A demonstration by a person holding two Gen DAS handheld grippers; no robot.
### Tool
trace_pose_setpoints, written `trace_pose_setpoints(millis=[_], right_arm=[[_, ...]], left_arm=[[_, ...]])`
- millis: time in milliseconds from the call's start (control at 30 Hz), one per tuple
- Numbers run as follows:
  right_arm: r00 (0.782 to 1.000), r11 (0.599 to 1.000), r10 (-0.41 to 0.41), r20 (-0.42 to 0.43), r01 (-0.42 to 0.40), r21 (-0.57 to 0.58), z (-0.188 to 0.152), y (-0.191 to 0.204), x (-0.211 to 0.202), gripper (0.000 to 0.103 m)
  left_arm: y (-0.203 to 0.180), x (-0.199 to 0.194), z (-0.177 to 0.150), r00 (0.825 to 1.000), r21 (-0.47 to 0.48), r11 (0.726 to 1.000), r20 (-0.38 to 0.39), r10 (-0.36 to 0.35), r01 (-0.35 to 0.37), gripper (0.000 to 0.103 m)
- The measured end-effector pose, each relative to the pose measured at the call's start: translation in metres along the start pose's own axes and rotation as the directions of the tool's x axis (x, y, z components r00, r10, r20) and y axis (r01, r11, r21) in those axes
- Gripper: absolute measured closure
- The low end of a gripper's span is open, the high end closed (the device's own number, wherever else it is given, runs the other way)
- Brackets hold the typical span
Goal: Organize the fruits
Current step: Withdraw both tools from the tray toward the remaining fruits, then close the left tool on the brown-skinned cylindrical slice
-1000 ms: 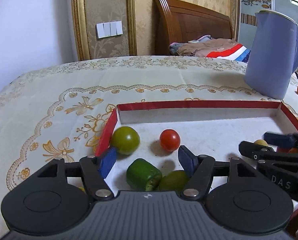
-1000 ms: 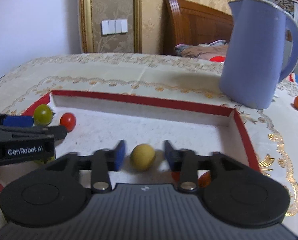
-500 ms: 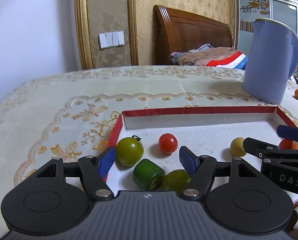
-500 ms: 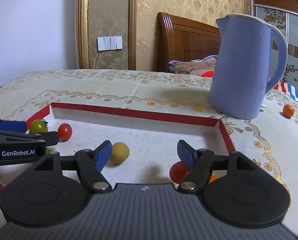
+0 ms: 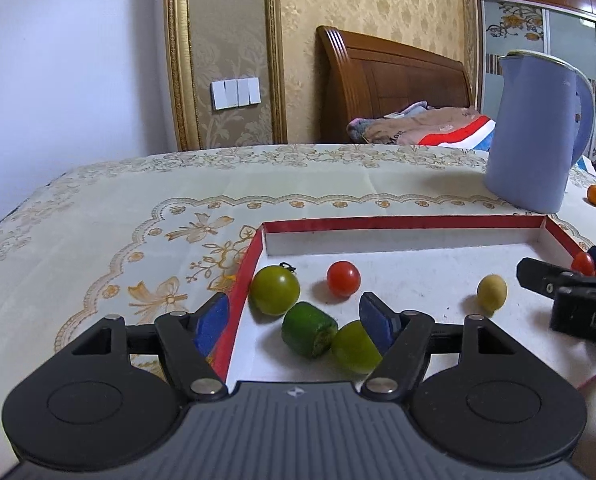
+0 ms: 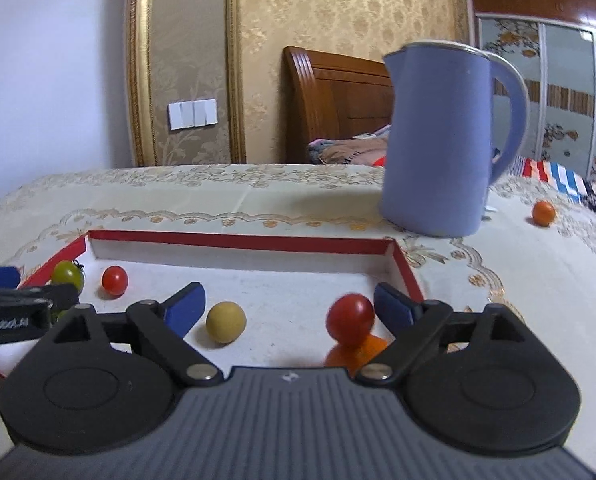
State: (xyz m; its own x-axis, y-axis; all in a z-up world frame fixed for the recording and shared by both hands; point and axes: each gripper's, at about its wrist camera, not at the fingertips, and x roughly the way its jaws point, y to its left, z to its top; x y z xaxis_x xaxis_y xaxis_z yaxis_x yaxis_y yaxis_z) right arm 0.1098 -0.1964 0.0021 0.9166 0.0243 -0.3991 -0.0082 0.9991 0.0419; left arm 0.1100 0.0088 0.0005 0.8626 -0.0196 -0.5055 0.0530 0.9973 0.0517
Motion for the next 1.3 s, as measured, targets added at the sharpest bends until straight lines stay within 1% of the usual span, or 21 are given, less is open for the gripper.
trace_pose_setpoints(millis=[133, 200, 233, 300, 367, 433, 533, 667, 800, 867, 1000, 1100, 1233, 1300], right_arm=[[1.0, 0.999, -0.001, -0.021, 0.003, 0.051, -0.005, -0.011, -0.002, 0.012], [1.0, 0.998, -0.016, -0.007, 0.017, 0.054, -0.006, -0.012, -0.006, 0.012], [1.0, 0.998, -0.022, 0.002, 0.022, 0.051, -0.006, -0.012, -0.008, 0.01], [1.0, 0.998, -0.024, 0.008, 0.023, 0.06, -0.009, -0.015, -0.013, 0.008], [1.0, 0.997, -0.02, 0.01, 0.02, 0.08, -0.011, -0.019, -0.018, 0.007], [1.0, 0.995, -0.021, 0.022, 0.019, 0.102, -0.013, -0.025, -0.026, 0.006], [0.999, 0.991, -0.029, 0.039, 0.024, 0.128, -0.018, -0.033, -0.038, 0.005], [0.997, 0.99, -0.048, 0.063, 0.039, 0.136, -0.022, -0.038, -0.049, 0.002], [0.998, 0.987, -0.051, 0.049, 0.043, 0.157, -0.022, -0.043, -0.048, 0.002], [0.998, 0.985, -0.05, 0.027, 0.045, 0.167, -0.023, -0.045, -0.044, 0.002], [0.998, 0.984, -0.051, 0.019, 0.047, 0.174, -0.024, -0.046, -0.042, 0.002], [0.998, 0.983, -0.053, 0.014, 0.05, 0.176, -0.024, -0.047, -0.041, 0.001], [0.998, 0.98, -0.059, 0.015, 0.055, 0.189, -0.024, -0.048, -0.042, 0.0], [0.998, 0.98, -0.064, 0.017, 0.06, 0.189, -0.024, -0.048, -0.042, 0.0]], left_arm=[[0.001, -0.005, -0.003, 1.0, -0.004, 1.0, -0.002, -0.011, 0.011, 0.031], [0.002, -0.007, -0.005, 1.0, -0.005, 1.0, -0.001, -0.01, 0.01, 0.031], [0.002, -0.008, -0.006, 1.0, -0.005, 1.0, 0.0, -0.01, 0.01, 0.031], [0.002, -0.011, -0.008, 1.0, -0.003, 1.0, -0.002, -0.011, 0.011, 0.031], [0.003, -0.015, -0.01, 1.0, -0.007, 1.0, -0.006, -0.022, 0.022, 0.031], [0.004, -0.021, -0.013, 0.999, -0.005, 0.999, -0.011, -0.048, 0.048, 0.031], [0.003, -0.037, -0.021, 0.994, 0.0, 0.994, -0.023, -0.106, 0.106, 0.031], [-0.002, -0.062, -0.034, 0.989, 0.029, 0.988, -0.016, -0.149, 0.15, 0.031], [-0.009, -0.079, -0.046, 0.981, 0.039, 0.98, -0.023, -0.195, 0.196, 0.03], [-0.012, -0.082, -0.051, 0.976, 0.035, 0.976, -0.036, -0.216, 0.217, 0.029], [-0.017, -0.087, -0.056, 0.966, 0.025, 0.966, -0.053, -0.254, 0.256, 0.028], [-0.024, -0.093, -0.055, 0.96, 0.033, 0.96, -0.042, -0.278, 0.279, 0.028], [-0.041, -0.094, -0.054, 0.955, 0.07, 0.953, -0.053, -0.292, 0.295, 0.028], [-0.049, -0.092, -0.054, 0.957, 0.094, 0.953, -0.061, -0.282, 0.287, 0.028]])
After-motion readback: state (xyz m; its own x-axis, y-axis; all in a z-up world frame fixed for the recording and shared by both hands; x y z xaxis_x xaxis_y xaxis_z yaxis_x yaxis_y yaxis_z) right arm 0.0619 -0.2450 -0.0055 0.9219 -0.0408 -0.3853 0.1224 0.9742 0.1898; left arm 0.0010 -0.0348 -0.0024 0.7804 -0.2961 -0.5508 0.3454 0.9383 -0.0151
